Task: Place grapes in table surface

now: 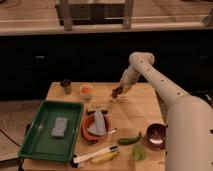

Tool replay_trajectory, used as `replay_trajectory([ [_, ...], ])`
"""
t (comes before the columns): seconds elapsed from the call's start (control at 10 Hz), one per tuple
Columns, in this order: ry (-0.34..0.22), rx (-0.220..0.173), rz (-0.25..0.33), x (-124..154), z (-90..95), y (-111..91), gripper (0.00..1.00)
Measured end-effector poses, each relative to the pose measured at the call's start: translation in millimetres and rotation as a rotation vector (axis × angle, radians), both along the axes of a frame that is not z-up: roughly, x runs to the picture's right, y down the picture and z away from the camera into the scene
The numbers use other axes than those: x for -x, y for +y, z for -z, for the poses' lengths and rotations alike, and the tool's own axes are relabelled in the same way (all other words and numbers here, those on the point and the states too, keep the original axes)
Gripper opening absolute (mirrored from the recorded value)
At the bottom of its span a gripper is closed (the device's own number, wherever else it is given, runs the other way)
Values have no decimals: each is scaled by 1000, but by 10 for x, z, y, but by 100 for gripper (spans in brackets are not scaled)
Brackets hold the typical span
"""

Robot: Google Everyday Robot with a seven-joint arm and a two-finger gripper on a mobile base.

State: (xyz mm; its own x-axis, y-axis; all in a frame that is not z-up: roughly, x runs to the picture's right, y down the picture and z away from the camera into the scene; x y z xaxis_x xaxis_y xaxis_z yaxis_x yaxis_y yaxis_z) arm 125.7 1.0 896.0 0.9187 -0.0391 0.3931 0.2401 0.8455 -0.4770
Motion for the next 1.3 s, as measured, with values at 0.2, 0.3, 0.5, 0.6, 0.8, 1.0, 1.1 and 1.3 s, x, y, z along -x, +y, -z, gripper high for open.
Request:
replay_trajectory([
  [0.2, -12, 4, 12, 38, 56, -19, 0],
  [0.3, -19, 6, 19, 63, 75, -25, 0],
  [0.5, -28, 5, 31, 79, 119, -38, 0],
  [0.6, -33, 6, 36, 93, 132, -35, 0],
  [0.8, -38, 9, 42, 107, 152, -28, 0],
  [1.0, -42, 12, 46, 116, 164, -16, 0],
  [1.1, -44, 14, 48, 122, 167, -10, 0],
  [1.3, -47, 15, 51, 126, 171, -10, 0],
])
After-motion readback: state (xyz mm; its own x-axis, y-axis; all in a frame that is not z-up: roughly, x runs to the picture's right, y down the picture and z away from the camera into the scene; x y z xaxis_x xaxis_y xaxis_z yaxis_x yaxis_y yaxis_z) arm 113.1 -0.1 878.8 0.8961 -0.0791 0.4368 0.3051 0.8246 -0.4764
